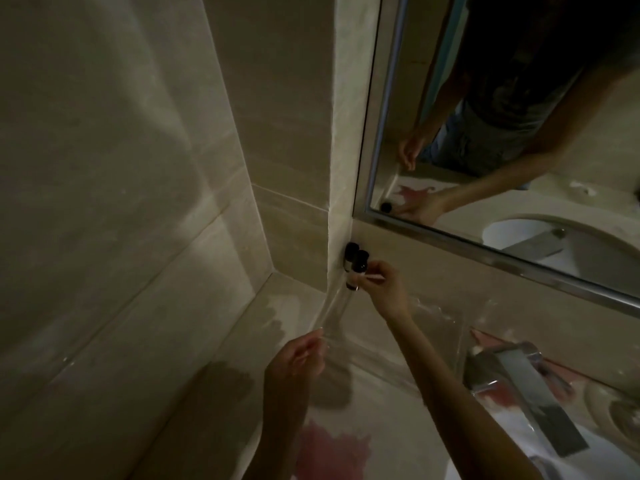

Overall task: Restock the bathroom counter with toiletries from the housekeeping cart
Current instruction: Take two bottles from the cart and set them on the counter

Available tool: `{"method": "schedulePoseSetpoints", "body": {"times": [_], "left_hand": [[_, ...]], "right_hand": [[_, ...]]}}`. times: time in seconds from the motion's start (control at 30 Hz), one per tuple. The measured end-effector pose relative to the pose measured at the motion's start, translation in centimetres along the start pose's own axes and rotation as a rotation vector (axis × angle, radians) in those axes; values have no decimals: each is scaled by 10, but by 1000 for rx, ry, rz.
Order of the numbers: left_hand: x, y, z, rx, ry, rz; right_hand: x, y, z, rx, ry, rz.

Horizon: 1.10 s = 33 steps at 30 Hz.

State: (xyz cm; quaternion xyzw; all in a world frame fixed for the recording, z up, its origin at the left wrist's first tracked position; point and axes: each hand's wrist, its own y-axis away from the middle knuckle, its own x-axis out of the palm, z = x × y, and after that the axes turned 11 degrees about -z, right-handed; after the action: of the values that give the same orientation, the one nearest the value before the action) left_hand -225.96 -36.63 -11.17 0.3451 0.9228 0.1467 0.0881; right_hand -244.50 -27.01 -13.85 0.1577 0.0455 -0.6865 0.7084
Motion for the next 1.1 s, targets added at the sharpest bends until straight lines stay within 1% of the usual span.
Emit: {"method": "schedulePoseSetpoints", "body": {"times": [0.13, 0.33, 0.57, 0.73, 1.0, 1.1], "left_hand": [[-2, -3, 2, 69, -21, 11], [-3, -11, 4, 59, 34, -22], [-3, -13, 8, 49, 58, -25], [-4, -14, 7, 42, 80, -18], [-4, -6, -5, 109, 8, -20], [-5, -2, -10, 83, 10, -12]], "right_hand": [[25, -23, -18, -50, 46, -135], [47, -16, -36, -63, 2, -262], [56, -19, -47, -58, 8, -289], [56, -19, -46, -77, 64, -306], [48, -16, -47, -85, 74, -313], [35, -7, -47, -107, 71, -312]]}}
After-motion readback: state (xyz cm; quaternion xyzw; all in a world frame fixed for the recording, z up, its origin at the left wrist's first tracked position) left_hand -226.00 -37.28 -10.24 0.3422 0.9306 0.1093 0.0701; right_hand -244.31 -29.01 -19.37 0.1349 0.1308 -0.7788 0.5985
